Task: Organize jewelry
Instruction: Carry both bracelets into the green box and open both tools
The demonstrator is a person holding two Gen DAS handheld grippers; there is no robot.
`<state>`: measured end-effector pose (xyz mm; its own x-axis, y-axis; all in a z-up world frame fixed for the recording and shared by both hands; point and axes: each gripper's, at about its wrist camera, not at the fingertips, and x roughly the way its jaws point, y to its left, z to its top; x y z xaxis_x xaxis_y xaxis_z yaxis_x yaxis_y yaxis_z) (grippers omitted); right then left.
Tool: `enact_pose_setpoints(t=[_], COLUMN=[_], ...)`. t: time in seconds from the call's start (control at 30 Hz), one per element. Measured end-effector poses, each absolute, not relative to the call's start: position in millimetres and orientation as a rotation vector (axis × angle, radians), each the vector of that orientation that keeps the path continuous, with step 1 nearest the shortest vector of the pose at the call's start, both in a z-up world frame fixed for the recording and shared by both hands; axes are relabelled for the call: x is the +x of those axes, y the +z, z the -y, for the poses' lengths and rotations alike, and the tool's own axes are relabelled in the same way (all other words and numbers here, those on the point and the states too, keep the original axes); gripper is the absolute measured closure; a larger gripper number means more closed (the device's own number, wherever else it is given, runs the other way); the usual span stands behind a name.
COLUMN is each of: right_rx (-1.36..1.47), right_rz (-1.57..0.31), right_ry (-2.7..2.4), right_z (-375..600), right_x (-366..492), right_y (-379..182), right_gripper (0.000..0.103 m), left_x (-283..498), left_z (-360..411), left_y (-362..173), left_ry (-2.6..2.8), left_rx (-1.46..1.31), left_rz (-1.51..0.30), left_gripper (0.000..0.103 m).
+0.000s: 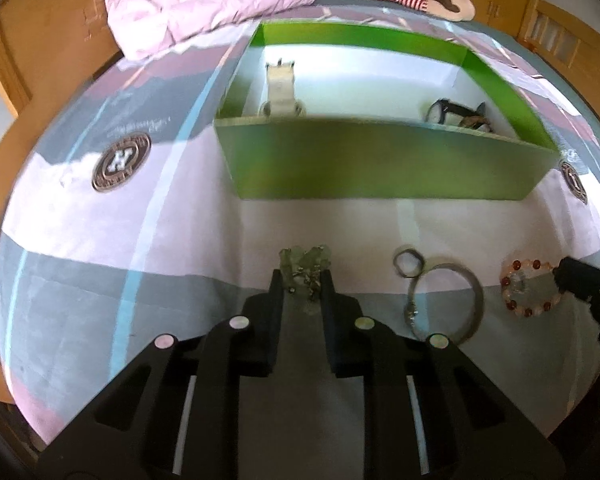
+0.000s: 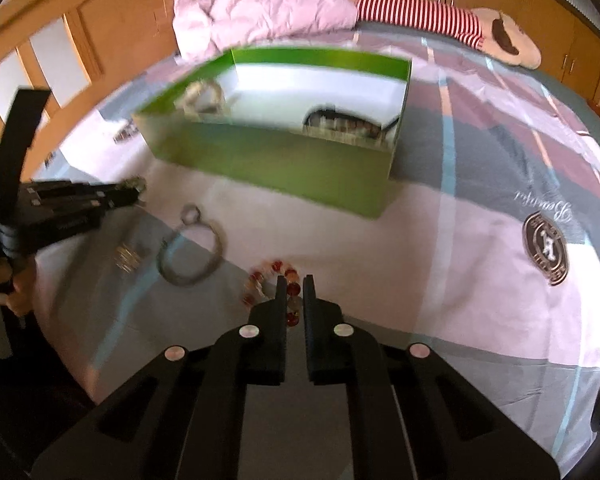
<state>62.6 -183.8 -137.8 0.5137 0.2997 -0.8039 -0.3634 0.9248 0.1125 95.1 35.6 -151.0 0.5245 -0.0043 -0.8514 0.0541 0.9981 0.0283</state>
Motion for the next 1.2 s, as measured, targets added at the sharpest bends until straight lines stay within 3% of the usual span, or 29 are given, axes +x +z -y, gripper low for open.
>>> enact_pose_setpoints(t=[0.33,0.83,1.0,1.2], right_rx=[0.034,-0.01,-0.027,-0.039], right_rz=[-0.816,-0.68,-0.709,-0.865], right_ry=[0.484,0.398,0.346,0.284], right_z=[194,183,170,151], right_x=[57,147,195,247], right_y=[-61,26,12,-64], right_gripper=[0.095,0.095,0.095,0.095], left_x=[87,153,191,238], left_z=[-13,7,5,3], left_y=[-86,-6,3,-48], left_ry=[-0.127,-0.167,-0.153,-0.13], left_rx=[0.049,0.037,0.027,0.003], left_rz=[-0.906,-0.781,-0.784,-0.9], left_gripper=[0.085,0.085,0.085,0.085])
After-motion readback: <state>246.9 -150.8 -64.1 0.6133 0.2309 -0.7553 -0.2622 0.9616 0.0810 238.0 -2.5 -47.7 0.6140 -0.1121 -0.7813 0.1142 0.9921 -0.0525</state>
